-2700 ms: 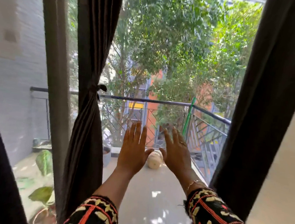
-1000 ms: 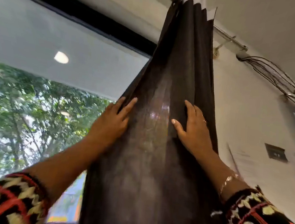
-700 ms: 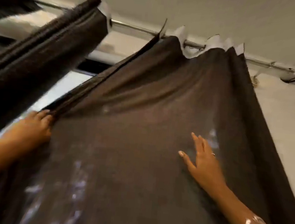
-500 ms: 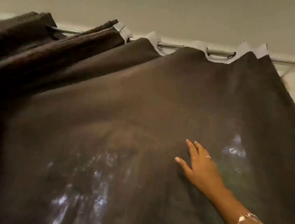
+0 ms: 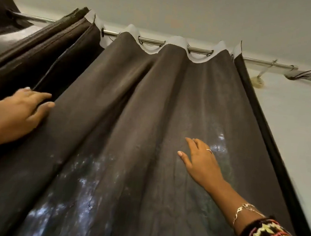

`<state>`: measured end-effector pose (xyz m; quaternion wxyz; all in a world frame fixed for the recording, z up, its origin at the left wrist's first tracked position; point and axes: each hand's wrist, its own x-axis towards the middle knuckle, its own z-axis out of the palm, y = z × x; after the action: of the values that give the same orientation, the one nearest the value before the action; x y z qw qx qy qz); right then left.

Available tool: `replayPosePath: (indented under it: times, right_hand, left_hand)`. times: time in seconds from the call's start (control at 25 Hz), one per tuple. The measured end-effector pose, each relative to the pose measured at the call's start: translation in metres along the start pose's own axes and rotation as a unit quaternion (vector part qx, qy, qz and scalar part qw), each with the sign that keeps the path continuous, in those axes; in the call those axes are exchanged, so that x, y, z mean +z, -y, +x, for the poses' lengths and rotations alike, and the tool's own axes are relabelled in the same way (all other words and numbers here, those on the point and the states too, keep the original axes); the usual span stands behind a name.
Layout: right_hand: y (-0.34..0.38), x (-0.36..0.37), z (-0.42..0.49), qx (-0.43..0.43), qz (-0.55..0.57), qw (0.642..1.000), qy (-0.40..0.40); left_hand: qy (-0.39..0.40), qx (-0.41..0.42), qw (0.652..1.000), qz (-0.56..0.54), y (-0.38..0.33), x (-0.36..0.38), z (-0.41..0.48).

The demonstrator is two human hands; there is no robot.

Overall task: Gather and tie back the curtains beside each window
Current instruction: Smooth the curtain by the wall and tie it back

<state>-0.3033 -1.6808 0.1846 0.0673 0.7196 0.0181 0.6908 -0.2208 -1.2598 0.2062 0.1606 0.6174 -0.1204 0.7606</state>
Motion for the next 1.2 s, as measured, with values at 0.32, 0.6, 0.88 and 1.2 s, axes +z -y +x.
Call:
replayPosePath:
  times: [0.32, 0.6, 0.88, 1.2]
  right_hand:
    - [-0.166, -0.091, 0.032, 0.138, -0.024, 0.975, -0.174]
    - [-0.260, -0.087, 0.033, 0.033, -0.010, 0.999, -0.022]
    - [-0.259, -0.056, 0.035, -0.063, 0.013, 0.997, -0.048]
    - [-0.436, -0.087, 0.037, 0.125, -0.245, 0.961, 0.025]
  left_hand:
    - [0.038, 0.168, 0.985, 0.002, -0.232, -0.004, -0.020]
    - [0.040, 0.244, 0.969, -0.015, -0.410, 0.041, -0.038]
    - [0.071, 0.181, 0.978, -0.078, -0.508, 0.067, -0.056]
    - [0.074, 0.174, 0.982, -0.011, -0.549, 0.098, -0.058]
